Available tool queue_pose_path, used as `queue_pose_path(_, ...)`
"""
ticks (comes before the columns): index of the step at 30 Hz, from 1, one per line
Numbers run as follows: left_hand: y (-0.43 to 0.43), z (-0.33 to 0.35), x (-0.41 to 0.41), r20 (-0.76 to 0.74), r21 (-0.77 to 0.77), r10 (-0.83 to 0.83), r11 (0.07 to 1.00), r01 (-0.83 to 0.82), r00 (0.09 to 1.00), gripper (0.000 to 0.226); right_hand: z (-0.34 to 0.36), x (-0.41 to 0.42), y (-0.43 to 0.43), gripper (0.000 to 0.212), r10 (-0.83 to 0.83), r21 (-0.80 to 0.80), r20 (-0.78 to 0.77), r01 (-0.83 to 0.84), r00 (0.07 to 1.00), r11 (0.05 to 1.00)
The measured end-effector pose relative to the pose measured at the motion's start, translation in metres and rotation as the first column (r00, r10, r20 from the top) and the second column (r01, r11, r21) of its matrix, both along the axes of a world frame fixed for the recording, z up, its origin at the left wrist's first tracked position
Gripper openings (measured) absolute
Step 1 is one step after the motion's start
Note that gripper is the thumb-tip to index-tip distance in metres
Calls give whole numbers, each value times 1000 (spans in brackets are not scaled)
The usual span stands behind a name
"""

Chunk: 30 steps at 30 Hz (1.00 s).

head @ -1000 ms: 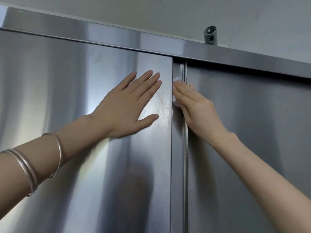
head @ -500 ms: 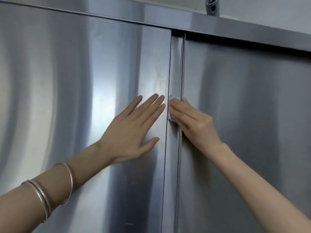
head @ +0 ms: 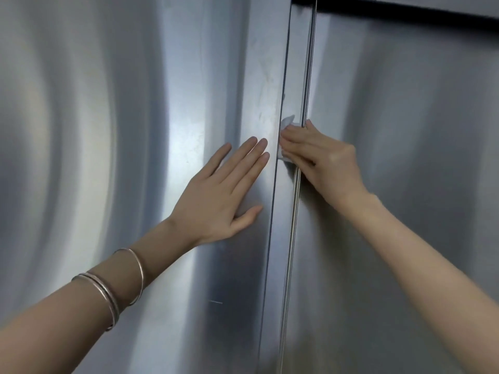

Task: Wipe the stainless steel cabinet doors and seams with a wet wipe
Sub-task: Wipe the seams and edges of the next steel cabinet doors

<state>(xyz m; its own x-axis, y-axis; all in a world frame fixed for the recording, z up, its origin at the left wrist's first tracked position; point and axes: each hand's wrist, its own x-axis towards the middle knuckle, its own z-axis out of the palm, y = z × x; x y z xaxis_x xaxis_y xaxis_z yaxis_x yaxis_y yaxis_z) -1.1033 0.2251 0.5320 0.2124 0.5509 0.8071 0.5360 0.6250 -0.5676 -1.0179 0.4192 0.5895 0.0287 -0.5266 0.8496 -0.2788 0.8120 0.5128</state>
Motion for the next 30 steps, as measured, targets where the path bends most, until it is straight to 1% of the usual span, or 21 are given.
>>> queue_pose_path(2, 0, 1, -2, -19, 13, 7, 1000, -7, 1000, 71, 26, -3, -6, 14, 17, -70, -32, -19, 999, 997)
queue_pose_path(3, 1, 0, -2, -22, 19, 10, 1000, -9, 1000, 71, 24, -5, -10, 16, 28, -105, -49, -33, 998, 994)
queue_pose_path(5, 3, -3, 0, -4, 43, 4, 999, -4, 1000, 70, -5, -9, -10, 22, 41, -148, -53, -49, 998, 988)
queue_pose_path(6, 3, -7, 1, 14, 62, -5, 998, 4, 1000, 69, -28, -10, -9, 24, 33, -145, -39, -38, 999, 989)
queue_pose_path(8, 1, -22, 2, 48, 78, -9, 997, 6, 999, 68, -72, -5, -5, 25, 8, -83, 1, -8, 1000, 996)
queue_pose_path(9, -2, -32, 2, 56, 78, -4, 997, 0, 998, 67, -81, -1, -2, 23, -9, -27, 23, 10, 1000, 1000)
queue_pose_path(11, -8, -51, 1, 57, 72, 9, 997, -13, 998, 67, -63, 4, 3, 17, -46, 70, 38, 43, 998, 997)
queue_pose_path(13, -14, -63, 0, 66, 55, 7, 998, -11, 998, 68, -29, 6, 2, 14, -52, 73, 22, 50, 998, 996)
queue_pose_path(15, -15, -67, -2, 67, 60, 3, 998, -7, 998, 68, -7, 4, -1, 14, -41, 7, -9, 41, 999, 999)
queue_pose_path(16, -15, -68, -2, 64, 65, 1, 998, -5, 998, 68, -8, 2, -5, 15, -31, -43, -12, 31, 999, 999)
queue_pose_path(18, -14, -68, -2, 59, 77, -10, 997, 6, 998, 68, -37, -3, -10, 18, 1, -136, -30, -5, 1000, 991)
queue_pose_path(20, -13, -68, -3, 47, 87, -19, 996, 15, 999, 69, -89, -4, -12, 20, 13, -186, -9, -14, 1000, 982)
queue_pose_path(21, -13, -69, -3, 43, 91, -17, 996, 13, 999, 69, -115, -2, -12, 21, 11, -175, 15, -8, 1000, 984)
queue_pose_path(23, -13, -69, -4, 38, 93, -12, 996, 9, 999, 69, -140, 5, -8, 17, -5, -76, 73, 10, 997, 997)
queue_pose_path(25, -13, -69, -3, 36, 83, -8, 997, 5, 999, 69, -120, 9, -1, 9, -26, 11, 101, 25, 995, 1000)
queue_pose_path(26, -13, -68, -3, 34, 80, -6, 997, 3, 999, 69, -104, 10, -2, 8, -24, 6, 91, 24, 996, 1000)
queue_pose_path(28, -13, -68, -3, 29, 89, -3, 996, 0, 1000, 69, -76, 4, -6, 11, 24, -101, 38, -20, 999, 995)
queue_pose_path(30, -13, -69, -3, 29, 92, -6, 996, 3, 1000, 70, -76, -5, -17, 14, 96, -288, -12, -96, 995, 953)
